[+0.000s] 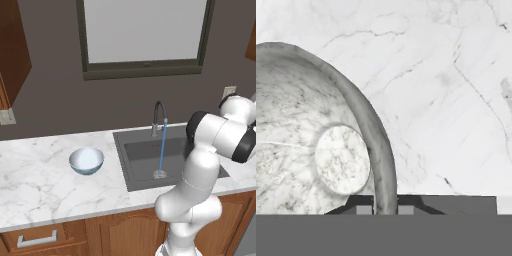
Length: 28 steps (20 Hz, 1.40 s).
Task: Rinse each bowl for a few seconds and place them down in the sink or on the counter.
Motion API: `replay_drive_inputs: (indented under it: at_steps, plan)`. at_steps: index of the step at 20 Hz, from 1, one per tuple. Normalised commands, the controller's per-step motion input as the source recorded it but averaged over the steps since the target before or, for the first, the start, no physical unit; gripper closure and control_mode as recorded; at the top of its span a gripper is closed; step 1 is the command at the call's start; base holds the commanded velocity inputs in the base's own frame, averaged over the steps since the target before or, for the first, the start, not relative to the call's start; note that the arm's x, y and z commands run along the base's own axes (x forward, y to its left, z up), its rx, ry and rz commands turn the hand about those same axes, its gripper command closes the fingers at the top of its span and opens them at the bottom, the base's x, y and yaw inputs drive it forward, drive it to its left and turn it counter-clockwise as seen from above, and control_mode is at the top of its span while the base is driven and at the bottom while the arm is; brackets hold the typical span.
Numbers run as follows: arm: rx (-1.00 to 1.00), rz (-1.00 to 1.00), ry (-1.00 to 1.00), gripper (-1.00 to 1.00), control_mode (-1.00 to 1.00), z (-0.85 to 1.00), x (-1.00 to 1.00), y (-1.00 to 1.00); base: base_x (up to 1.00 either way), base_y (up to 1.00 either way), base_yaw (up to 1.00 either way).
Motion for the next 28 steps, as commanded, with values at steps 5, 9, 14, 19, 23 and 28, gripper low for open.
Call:
replay_drive_inputs:
  at_steps: [5,9,14,19,23,28]
  plan:
    - [0.02,0.09,-0.01,1.0,-1.0,0.0,-0.01,0.34,0.0,0.0,0.0]
    - [-0.01,0.08,-0.03,1.0,-1.0,-0.04,-0.04,0.4,0.0,0.0,0.0]
    - [-0.02,0.08,-0.05,1.0,-1.0,-0.07,0.0,0.41,0.0,0.0,0.0]
    - [-0.05,0.09,-0.06,1.0,-1.0,-0.1,0.03,0.39,0.0,0.0,0.0]
    - [-0.05,0.1,-0.02,1.0,-1.0,-0.08,0.12,0.28,0.0,0.0,0.0]
    - [-0.01,0.09,0.03,1.0,-1.0,-0.03,0.21,0.25,0.0,0.0,0.0]
